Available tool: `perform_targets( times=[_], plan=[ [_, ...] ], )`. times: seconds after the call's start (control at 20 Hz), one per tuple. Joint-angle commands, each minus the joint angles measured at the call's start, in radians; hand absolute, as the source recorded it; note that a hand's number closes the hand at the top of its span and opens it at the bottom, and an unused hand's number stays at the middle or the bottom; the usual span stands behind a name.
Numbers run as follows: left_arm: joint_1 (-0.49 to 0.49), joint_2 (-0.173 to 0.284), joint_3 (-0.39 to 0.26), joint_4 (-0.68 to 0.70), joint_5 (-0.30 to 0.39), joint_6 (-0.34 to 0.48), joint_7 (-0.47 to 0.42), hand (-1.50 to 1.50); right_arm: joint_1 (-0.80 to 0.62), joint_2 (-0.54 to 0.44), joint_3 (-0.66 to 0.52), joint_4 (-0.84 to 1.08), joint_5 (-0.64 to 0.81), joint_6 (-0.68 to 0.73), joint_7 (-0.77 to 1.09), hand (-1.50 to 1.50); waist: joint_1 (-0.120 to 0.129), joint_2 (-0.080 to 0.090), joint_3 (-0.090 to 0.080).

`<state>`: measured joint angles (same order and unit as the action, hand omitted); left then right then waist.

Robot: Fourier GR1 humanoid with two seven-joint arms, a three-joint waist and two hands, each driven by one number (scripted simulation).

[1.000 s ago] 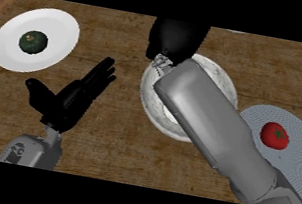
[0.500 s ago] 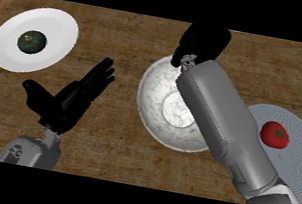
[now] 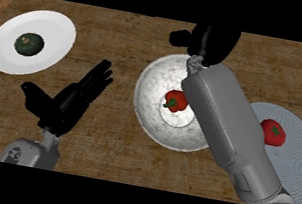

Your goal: Pick the bell pepper from the placemat and place it in the bowl

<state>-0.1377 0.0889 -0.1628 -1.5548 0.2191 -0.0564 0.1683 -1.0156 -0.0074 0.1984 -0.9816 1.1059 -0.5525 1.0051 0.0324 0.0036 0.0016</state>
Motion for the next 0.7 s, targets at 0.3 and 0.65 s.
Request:
perform_targets(
  times=[0.3, 0.65],
  plan=[
    [0.019, 0.019, 0.037, 0.022, 0.014, -0.01, -0.013, 0.0, 0.159, 0.007, 0.322, -0.426, 0.106, -0.337, 0.205, -1.5, -0.03, -0.024, -0.002],
    [0.023, -0.009, 0.017, 0.042, -0.016, 0.019, -0.024, 0.0, 0.362, 0.007, 0.559, -0.677, 0.324, -0.343, 0.27, -1.5, -0.051, -0.036, -0.003]
  ],
)
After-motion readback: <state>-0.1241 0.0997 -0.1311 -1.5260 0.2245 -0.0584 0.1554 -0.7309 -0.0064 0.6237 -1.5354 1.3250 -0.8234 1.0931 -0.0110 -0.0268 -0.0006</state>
